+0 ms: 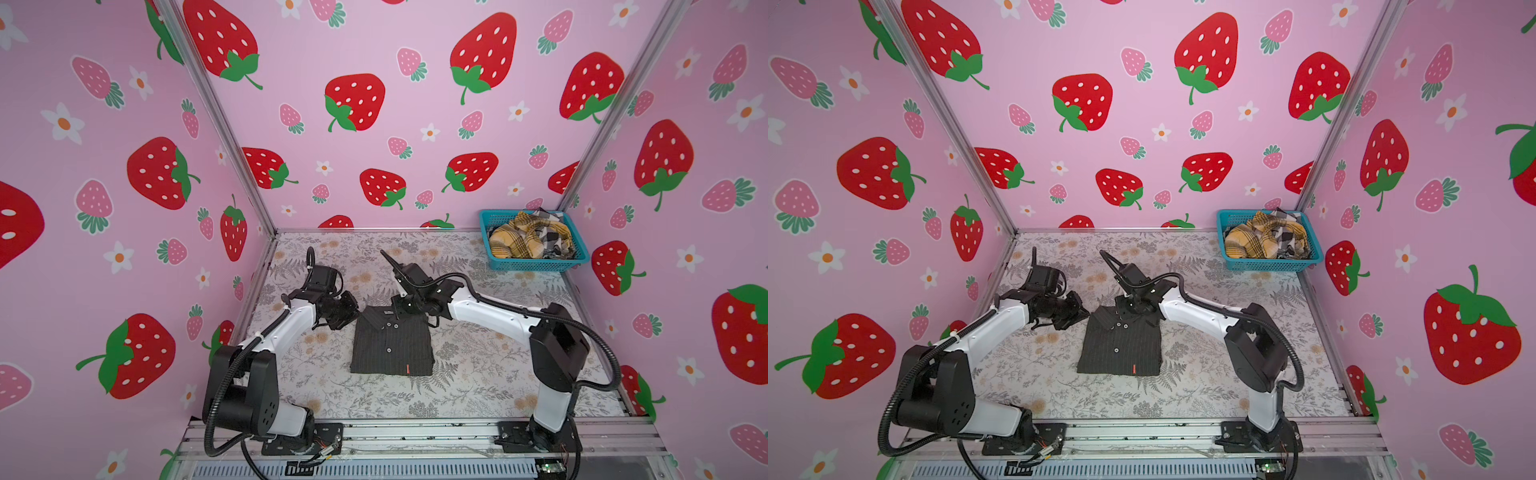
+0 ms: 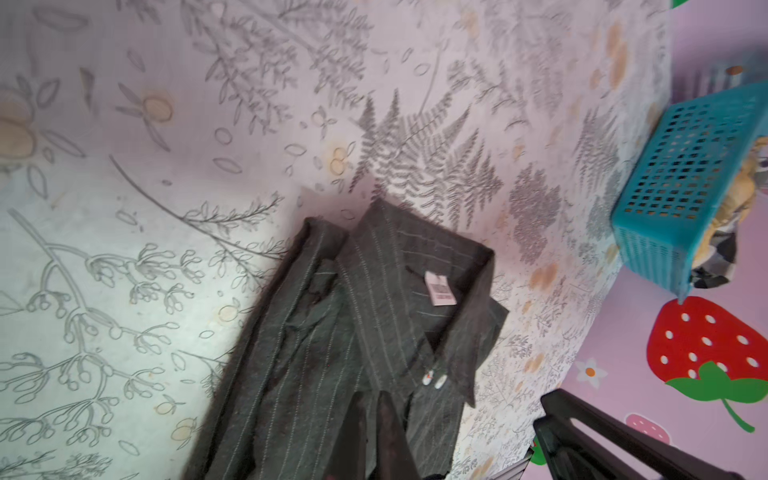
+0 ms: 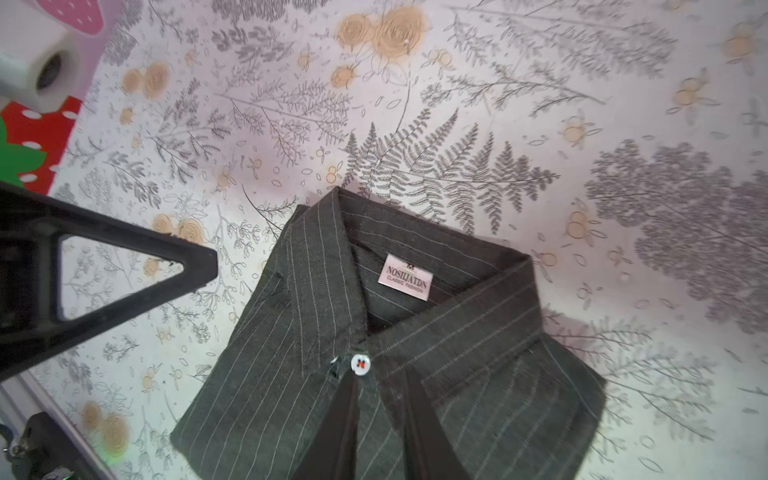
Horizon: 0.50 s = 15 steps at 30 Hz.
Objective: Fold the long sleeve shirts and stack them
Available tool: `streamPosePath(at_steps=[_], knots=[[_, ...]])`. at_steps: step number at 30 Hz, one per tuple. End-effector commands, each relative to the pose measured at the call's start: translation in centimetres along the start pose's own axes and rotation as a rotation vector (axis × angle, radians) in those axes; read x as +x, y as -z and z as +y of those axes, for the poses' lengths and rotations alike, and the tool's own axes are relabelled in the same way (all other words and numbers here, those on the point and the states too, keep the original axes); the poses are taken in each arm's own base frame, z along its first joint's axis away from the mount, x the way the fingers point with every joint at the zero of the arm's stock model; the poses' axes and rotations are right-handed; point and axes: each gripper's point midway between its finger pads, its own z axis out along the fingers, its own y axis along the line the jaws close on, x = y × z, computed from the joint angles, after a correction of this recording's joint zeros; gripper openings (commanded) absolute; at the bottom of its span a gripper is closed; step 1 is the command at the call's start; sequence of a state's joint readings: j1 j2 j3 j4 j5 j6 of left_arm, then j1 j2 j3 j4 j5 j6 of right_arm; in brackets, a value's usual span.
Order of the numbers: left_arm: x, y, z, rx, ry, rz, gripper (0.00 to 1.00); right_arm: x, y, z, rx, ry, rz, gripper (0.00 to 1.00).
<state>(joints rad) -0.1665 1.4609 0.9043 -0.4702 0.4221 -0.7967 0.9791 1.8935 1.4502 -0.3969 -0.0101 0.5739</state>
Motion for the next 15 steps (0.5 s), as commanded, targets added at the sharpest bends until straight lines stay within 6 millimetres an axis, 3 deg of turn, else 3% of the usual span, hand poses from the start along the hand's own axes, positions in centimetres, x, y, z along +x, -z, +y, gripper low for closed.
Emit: streamPosePath(at_steps=[1, 7, 15], knots=[[0.6, -0.7, 0.5, 0.002, 0.014, 0.038, 0.08, 1.7, -1.5, -0.4, 0.029, 0.033, 0.064, 0.21], [0.4, -0.9, 0.8, 0.001, 0.013, 0.036, 0.07, 5.2, -3.8, -0.8, 0.037, 0.048, 0.141, 0.2], [0.0, -1.8, 2.0, -0.025, 0.027, 0.045, 0.07, 9.0, -5.2, -2.3, 0.074, 0.047, 0.231, 0.17]])
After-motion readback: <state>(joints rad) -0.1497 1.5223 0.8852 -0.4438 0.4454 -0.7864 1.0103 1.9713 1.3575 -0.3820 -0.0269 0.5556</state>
